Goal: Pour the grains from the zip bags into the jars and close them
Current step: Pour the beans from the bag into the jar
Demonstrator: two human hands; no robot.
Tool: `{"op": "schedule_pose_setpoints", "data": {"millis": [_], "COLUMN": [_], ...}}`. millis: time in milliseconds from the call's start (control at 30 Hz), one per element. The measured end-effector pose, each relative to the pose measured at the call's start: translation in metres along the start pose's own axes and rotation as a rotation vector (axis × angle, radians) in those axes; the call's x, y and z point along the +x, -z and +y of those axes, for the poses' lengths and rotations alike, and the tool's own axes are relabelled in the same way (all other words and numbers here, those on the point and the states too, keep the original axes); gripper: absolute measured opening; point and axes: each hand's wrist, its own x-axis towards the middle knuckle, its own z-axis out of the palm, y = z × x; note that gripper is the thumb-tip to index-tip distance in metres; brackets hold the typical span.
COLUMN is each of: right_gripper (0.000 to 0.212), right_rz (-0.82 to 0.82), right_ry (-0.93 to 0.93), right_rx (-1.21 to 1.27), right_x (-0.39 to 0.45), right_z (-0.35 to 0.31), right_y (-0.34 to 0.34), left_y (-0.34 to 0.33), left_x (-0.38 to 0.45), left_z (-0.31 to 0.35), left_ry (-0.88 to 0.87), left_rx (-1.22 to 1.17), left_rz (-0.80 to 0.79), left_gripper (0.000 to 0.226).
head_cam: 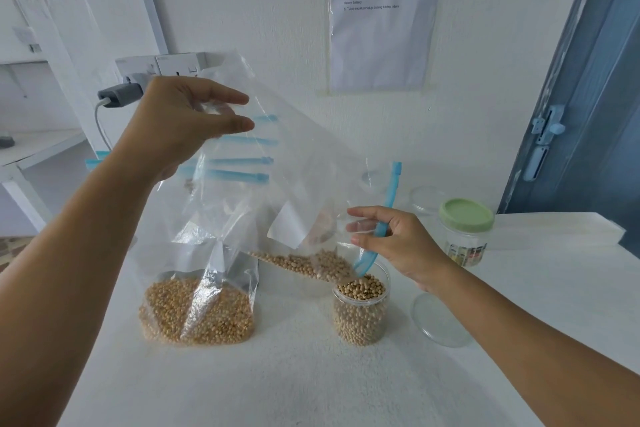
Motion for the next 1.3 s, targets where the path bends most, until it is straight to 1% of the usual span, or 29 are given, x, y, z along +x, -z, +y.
{"op": "schedule_pose_setpoints", "data": {"millis": [467, 633, 933, 1033, 1167, 1300], "right_gripper": [0.035, 0.034, 0.034, 0.039, 0.055, 0.056], "right_rz": [0.026, 0.054, 0.038, 0.015, -0.023, -0.004], "right_ry": [0.025, 0.025, -0.004, -0.015, -0.018, -0.003], "right_rx": [0.054, 0.055, 0.07, 0.091, 0.064, 0.032], "right_x": [-0.001, -0.003, -0.007, -0.008, -0.009, -0.008], "right_z": [-0.003, 0.001, 0.006, 0.006, 0.009, 0.008], "right_y": [-0.003, -0.001, 0.0, 0.002, 0.003, 0.001], "left_y": [0.004, -0.002, -0.007, -0.009, -0.01, -0.009], "left_x": [0.011, 0.014, 0.019, 0.018, 0.016, 0.016], "left_z": [0.003, 0.002, 0.003, 0.005, 0.006, 0.007], "left_ry": [-0.048, -0.05, -0.048, -0.055, -0.057, -0.056], "left_rx": [-0.014, -0.024, -0.033, -0.023, -0.017, -0.01], "left_rz": [0.007, -0.014, -0.029, -0.023, -0.016, -0.021], "left_gripper": [0.039, 0.034, 0.03, 0.031, 0.031, 0.031]}}
